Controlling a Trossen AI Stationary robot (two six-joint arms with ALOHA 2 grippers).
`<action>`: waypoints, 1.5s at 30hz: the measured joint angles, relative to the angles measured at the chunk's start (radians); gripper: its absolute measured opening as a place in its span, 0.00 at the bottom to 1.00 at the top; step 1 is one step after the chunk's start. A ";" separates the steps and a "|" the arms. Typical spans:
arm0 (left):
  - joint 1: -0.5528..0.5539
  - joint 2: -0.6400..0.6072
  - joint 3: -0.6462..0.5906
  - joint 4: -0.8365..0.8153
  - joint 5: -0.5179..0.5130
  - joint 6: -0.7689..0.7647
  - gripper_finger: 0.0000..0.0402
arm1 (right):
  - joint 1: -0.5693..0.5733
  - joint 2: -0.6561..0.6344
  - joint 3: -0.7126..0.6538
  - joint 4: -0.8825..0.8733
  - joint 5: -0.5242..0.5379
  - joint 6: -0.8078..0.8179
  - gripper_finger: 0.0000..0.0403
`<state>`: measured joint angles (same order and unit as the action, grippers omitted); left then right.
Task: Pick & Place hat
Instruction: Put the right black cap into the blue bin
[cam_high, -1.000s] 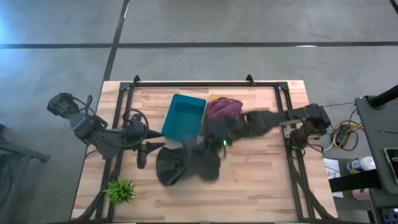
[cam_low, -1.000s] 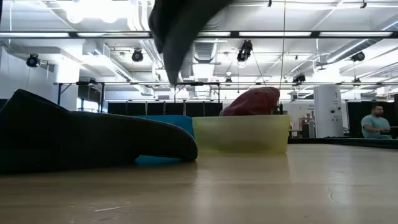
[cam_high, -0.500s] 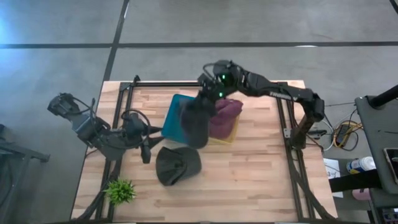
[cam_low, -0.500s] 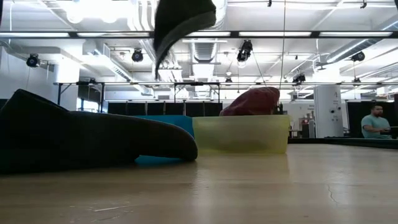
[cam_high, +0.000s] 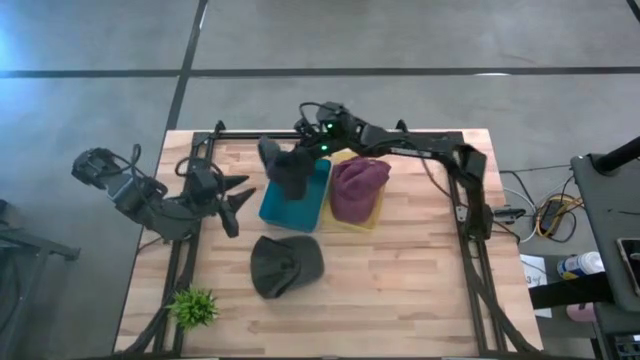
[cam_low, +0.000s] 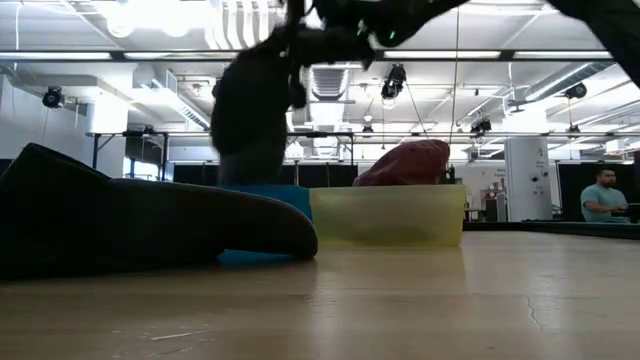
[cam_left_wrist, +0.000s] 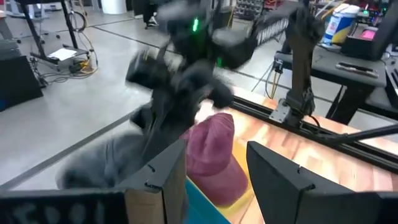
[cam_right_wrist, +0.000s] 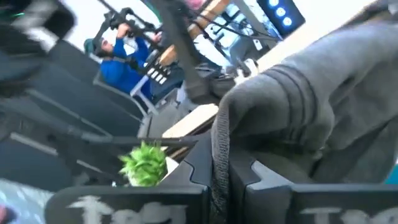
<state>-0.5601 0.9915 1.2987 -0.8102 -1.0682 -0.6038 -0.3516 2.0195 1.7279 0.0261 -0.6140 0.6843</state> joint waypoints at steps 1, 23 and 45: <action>0.005 -0.009 0.000 -0.001 0.000 0.003 0.41 | -0.001 0.027 0.000 0.029 0.000 0.032 0.02; 0.050 -0.099 -0.060 -0.055 0.000 -0.055 0.41 | -0.015 0.092 -0.002 -0.497 0.223 -0.259 0.04; 0.106 -0.058 -0.271 -0.064 0.092 -0.265 0.41 | -0.012 -0.040 -0.002 -0.718 0.585 -0.510 0.43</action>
<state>-0.4537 0.9334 1.0276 -0.8740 -0.9762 -0.8690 -0.3636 1.9797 1.7260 -0.6921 -0.0285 0.1741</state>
